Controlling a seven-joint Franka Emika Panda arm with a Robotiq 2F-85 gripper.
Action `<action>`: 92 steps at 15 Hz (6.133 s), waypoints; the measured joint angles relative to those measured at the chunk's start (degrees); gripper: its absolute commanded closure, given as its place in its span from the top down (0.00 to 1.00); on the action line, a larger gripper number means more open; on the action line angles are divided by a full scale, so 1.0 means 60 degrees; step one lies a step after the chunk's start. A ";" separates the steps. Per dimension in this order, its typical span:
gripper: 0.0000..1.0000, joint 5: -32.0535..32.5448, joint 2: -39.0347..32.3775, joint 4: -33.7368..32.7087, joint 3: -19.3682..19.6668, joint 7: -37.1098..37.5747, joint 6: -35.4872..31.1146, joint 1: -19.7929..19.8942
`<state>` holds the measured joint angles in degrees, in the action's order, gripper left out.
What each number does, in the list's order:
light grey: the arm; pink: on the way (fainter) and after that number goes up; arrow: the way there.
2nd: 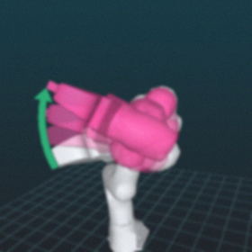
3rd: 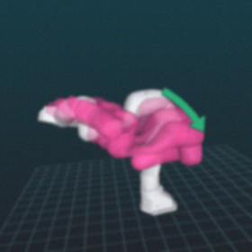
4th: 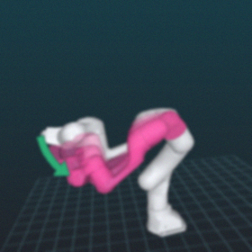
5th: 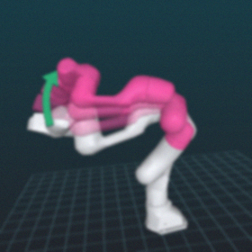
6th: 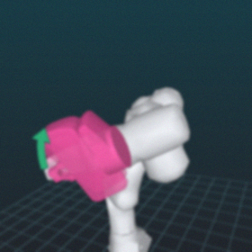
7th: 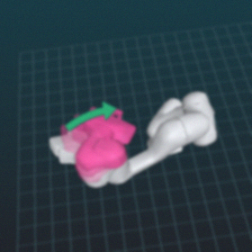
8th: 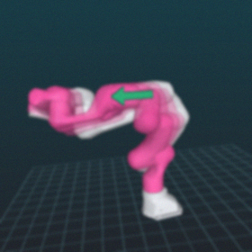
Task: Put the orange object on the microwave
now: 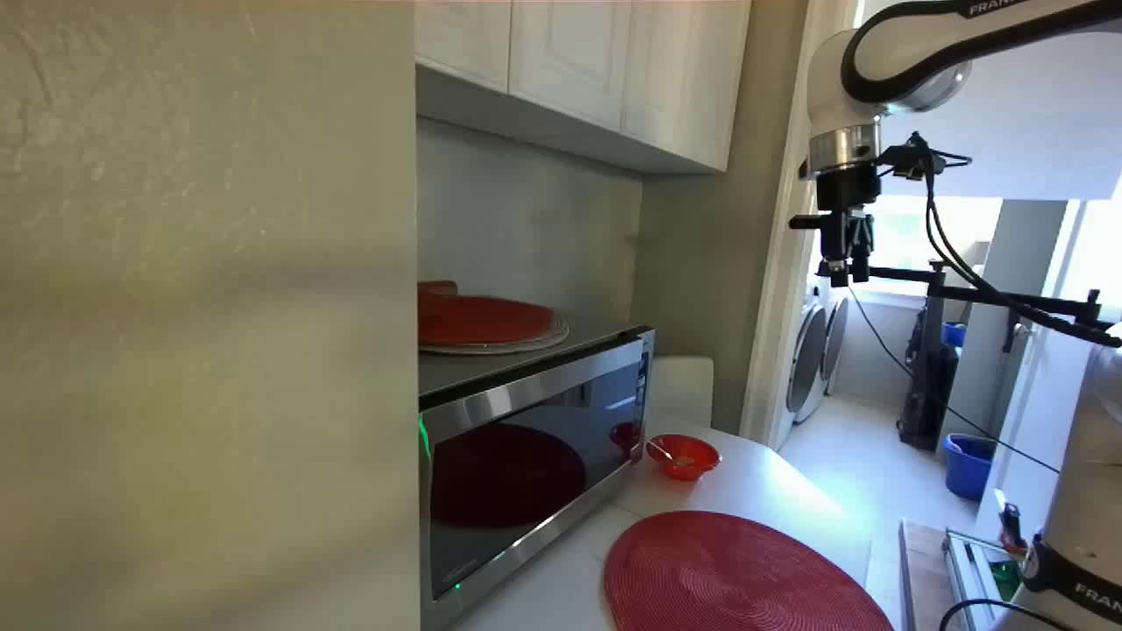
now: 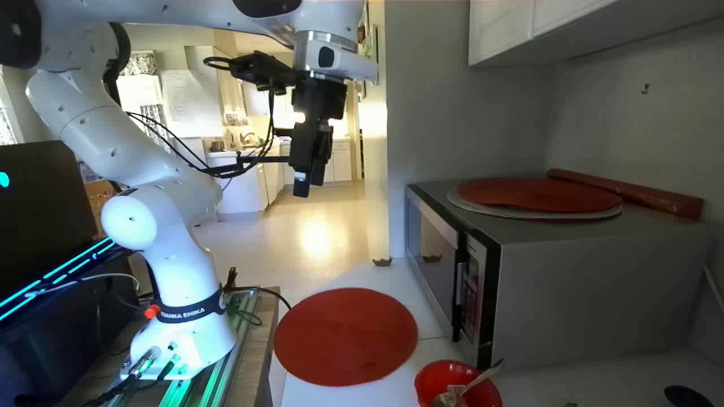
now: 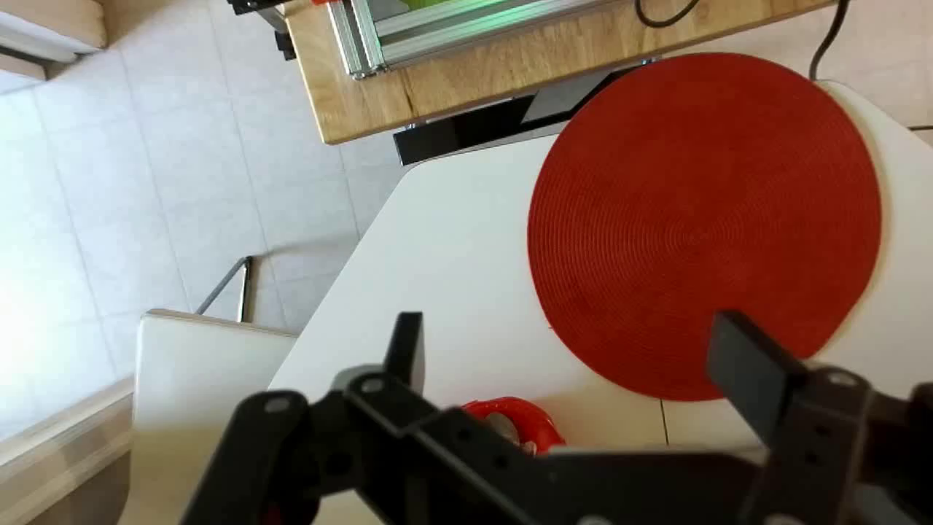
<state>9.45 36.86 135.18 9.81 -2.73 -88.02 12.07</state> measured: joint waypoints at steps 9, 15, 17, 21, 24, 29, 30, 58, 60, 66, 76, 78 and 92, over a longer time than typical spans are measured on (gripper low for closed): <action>1.00 0.0000 0.0000 0.0000 0.0000 0.0000 0.0000 -0.0006; 1.00 -0.0054 -0.0955 0.0702 0.0459 -0.0023 -0.1111 -0.0039; 1.00 -0.0054 -0.1560 0.1075 0.0788 -0.0138 -0.1875 -0.0022; 1.00 -0.0128 -0.2783 0.1538 0.1350 -0.0551 -0.3332 0.0096; 1.00 -0.0322 -0.3555 0.1785 0.1670 -0.1027 -0.4428 0.0211; 1.00 -0.0391 -0.3990 0.1892 0.1749 -0.1169 -0.4882 0.0285; 1.00 -0.0395 -0.3990 0.1892 0.1749 -0.1169 -0.4882 0.0285; 1.00 -0.4026 -0.5134 0.3429 0.1990 -0.6330 -0.7478 0.0161; 1.00 -0.4026 -0.5133 0.3416 0.1951 -0.6300 -0.7482 0.0177; 1.00 -0.4026 -0.5133 0.3414 0.1887 -0.6279 -0.7483 0.0177; 1.00 -0.8241 -0.6524 0.3607 0.1196 -0.9952 -0.8298 -0.0096; 1.00 -0.9146 -0.6919 0.3482 0.0921 -1.1090 -0.8306 -0.0064; 1.00 -1.2091 -0.9943 0.1150 0.0057 -1.3972 -0.9014 0.0224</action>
<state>-63.10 -22.80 142.08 10.15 -86.56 -142.11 13.41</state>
